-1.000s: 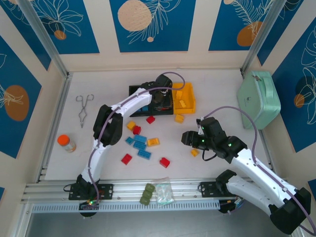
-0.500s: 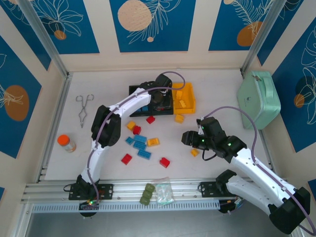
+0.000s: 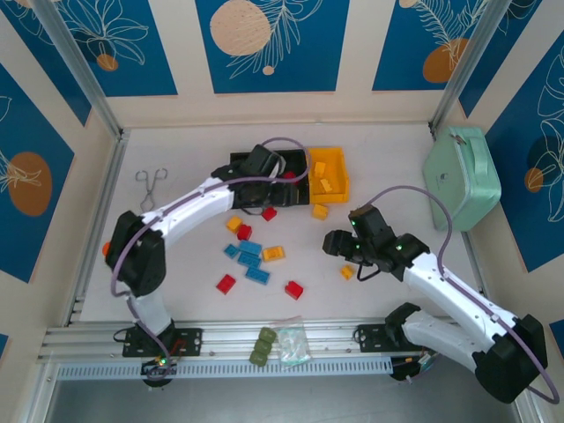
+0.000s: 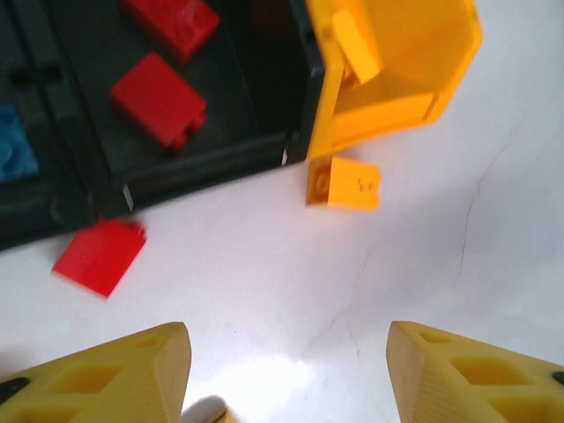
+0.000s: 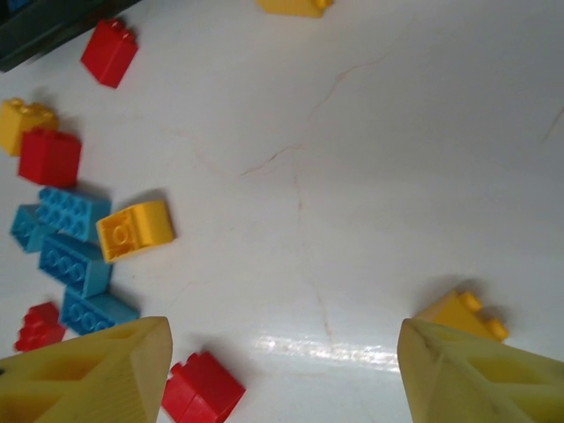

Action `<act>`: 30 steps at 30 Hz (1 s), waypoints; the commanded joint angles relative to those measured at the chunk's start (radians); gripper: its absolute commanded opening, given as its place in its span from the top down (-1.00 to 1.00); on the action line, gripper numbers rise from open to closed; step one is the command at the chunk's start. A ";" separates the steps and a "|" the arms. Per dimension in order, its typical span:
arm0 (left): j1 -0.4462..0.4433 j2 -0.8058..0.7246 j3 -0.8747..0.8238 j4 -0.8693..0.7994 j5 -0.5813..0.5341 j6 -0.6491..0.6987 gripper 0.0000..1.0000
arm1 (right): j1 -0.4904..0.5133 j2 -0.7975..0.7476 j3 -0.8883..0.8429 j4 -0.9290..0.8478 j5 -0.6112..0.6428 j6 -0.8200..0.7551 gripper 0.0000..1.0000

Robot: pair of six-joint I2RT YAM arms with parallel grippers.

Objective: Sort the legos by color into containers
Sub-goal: Place the lego in the container, then pick up the lego from the center of the table.

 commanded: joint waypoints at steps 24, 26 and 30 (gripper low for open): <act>-0.008 -0.666 -0.734 0.159 0.010 -0.169 -0.39 | 0.013 0.671 0.312 0.285 0.281 -0.071 -0.51; -0.009 -0.667 -0.737 0.156 0.010 -0.175 -0.40 | 0.007 0.717 0.342 0.287 0.292 -0.067 -0.51; -0.009 -0.671 -0.745 0.160 0.005 -0.184 -0.39 | -0.006 0.784 0.376 0.292 0.306 -0.058 -0.49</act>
